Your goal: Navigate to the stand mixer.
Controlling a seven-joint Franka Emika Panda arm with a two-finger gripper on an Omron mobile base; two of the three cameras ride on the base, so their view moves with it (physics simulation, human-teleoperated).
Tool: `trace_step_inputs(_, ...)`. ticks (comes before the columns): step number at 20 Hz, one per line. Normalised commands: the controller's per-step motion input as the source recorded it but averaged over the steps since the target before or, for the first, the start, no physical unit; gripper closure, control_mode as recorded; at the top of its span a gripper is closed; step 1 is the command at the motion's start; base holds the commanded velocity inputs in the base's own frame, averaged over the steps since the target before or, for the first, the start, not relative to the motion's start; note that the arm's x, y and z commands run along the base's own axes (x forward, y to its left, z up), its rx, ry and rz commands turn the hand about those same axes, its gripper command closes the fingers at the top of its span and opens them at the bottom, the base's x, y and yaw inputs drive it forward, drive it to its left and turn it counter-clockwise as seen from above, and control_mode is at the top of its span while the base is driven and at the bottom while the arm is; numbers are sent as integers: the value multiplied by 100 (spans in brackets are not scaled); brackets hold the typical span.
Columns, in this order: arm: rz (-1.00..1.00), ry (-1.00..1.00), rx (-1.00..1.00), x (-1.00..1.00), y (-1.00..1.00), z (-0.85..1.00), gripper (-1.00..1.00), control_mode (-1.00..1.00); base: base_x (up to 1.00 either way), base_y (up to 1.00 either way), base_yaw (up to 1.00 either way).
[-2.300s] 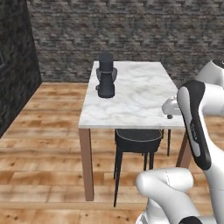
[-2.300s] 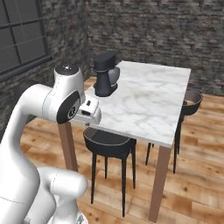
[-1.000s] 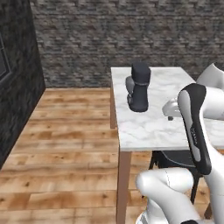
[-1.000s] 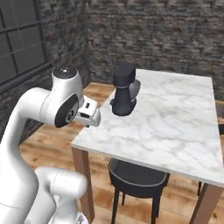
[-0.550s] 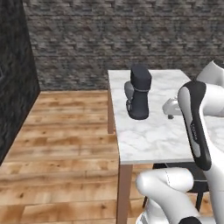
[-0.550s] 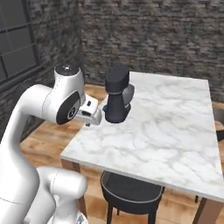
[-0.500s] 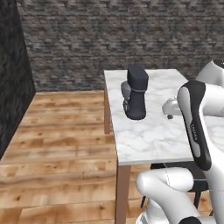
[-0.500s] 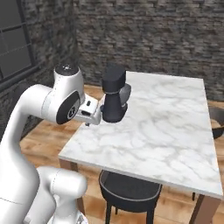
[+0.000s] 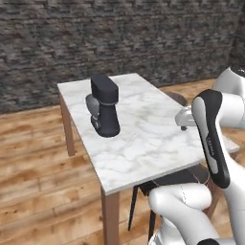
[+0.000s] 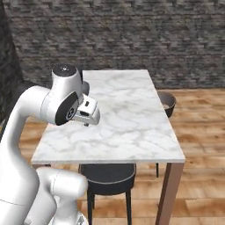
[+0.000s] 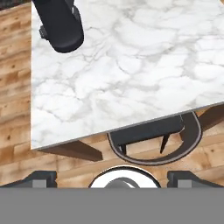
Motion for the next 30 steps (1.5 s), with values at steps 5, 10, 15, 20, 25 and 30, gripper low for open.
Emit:
trace_step_inputs(5, 0, 0, 0, 0, 0, 0, -100, 100, 0, -8, -49)
trace_step_inputs(10, 0, 0, 0, 0, 0, 0, -100, 100, -2, 0, -44)
trace_step_inputs(15, 0, 0, 0, 0, 0, 0, -100, 100, -25, 0, -29)
trace_step_inputs(20, 0, 0, 0, 0, 0, 0, -100, 100, -38, 6, 0)
trace_step_inputs(25, 0, 0, 0, 0, 0, 0, -100, 100, -100, 7, -8)
trace_step_inputs(30, 0, 0, 0, 0, 0, 0, -100, 100, -58, 27, -3)
